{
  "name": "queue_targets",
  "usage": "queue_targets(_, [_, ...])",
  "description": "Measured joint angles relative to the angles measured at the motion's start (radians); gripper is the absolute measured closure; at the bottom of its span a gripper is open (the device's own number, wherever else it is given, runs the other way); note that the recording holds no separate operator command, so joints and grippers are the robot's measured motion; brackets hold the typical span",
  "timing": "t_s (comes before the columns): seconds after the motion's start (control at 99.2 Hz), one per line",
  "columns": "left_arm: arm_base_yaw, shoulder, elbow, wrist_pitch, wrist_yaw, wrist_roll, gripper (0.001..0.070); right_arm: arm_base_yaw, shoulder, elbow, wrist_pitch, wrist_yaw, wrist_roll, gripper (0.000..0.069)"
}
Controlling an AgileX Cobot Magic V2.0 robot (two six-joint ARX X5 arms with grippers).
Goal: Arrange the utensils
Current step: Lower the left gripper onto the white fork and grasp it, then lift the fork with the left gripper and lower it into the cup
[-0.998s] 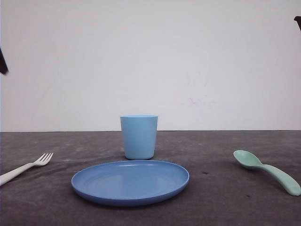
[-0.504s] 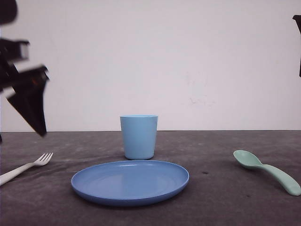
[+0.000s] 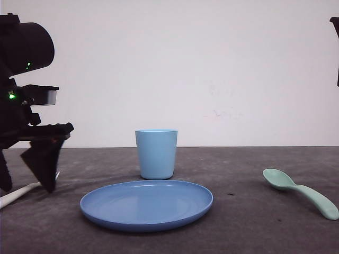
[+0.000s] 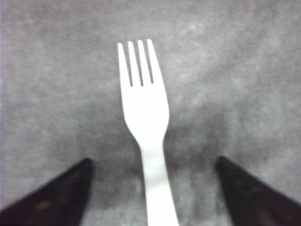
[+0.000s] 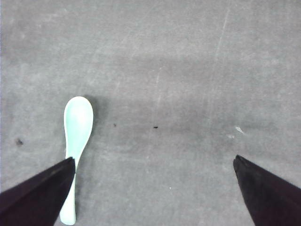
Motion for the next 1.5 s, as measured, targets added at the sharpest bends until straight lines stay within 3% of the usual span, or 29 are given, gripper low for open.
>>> queue_targets(0.121, [0.000,0.000,0.000,0.005,-0.003,-0.004,0.0428,0.000,0.000,0.000,-0.002,0.000,0.000,0.0011])
queue_targets(0.444, [0.000,0.000,0.000,0.005,-0.003,-0.007,0.0493,0.000,0.000,0.000,-0.005,0.000,0.000,0.0011])
queue_targets(0.585, [0.000,0.001,0.000,0.004,-0.003,-0.007,0.0560,0.000,0.000,0.000,-0.005,0.000,0.000,0.0011])
queue_targets(0.877, [0.000,0.023,0.011,-0.004,-0.003,-0.008,0.0577,0.000,0.000,0.000,-0.016,0.000,0.000,0.0011])
queue_targets(1.019, [-0.005,0.029,0.016,-0.003,-0.001,-0.008,0.0666,0.000,0.000,0.000,-0.018,0.000,0.000,0.0011])
queue_targets(1.321, [-0.021,0.026,0.031,-0.014,-0.001,-0.008,0.0671,0.000,0.000,0.000,-0.030,0.000,0.000,0.0011])
queue_targets(1.503, [-0.056,-0.048,0.133,0.012,0.057,-0.008,0.0671,0.000,0.000,0.000,-0.031,0.000,0.000,0.0011])
